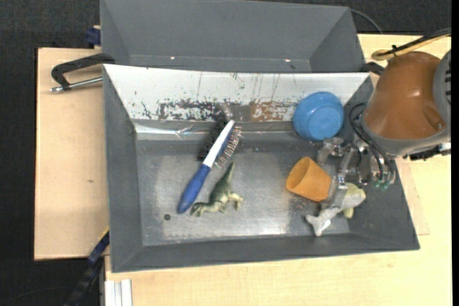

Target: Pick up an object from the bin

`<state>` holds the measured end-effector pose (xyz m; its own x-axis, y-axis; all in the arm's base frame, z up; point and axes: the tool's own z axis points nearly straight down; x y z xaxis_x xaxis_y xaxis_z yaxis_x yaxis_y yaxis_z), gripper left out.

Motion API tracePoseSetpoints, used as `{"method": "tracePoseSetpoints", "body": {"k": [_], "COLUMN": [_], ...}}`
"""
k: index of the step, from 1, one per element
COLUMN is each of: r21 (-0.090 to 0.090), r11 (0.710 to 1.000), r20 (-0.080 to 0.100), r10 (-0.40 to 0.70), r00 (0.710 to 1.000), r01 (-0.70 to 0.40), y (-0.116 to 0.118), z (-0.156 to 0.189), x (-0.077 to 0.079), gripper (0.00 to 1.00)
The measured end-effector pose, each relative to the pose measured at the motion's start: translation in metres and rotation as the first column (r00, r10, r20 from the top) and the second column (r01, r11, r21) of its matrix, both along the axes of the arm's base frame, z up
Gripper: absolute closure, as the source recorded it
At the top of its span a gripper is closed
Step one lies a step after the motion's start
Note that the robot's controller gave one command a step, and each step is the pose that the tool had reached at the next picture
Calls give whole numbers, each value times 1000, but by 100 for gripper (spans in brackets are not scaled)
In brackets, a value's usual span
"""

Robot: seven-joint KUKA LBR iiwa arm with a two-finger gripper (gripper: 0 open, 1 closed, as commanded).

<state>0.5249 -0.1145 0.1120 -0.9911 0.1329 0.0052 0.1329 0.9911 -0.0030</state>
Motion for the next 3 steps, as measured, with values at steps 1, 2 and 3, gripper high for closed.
{"method": "tracePoseSetpoints", "body": {"k": [1,2,3], "r21": [5,4,0], "r11": [995,995,997], "r20": [3,6,21], "r10": [-102,-101,-75], "r00": [995,995,997], "r01": [101,101,75], "y": [31,30,-6], "z": [-30,-29,163], "x": [-19,-18,-3], "gripper": [0,100,100]}}
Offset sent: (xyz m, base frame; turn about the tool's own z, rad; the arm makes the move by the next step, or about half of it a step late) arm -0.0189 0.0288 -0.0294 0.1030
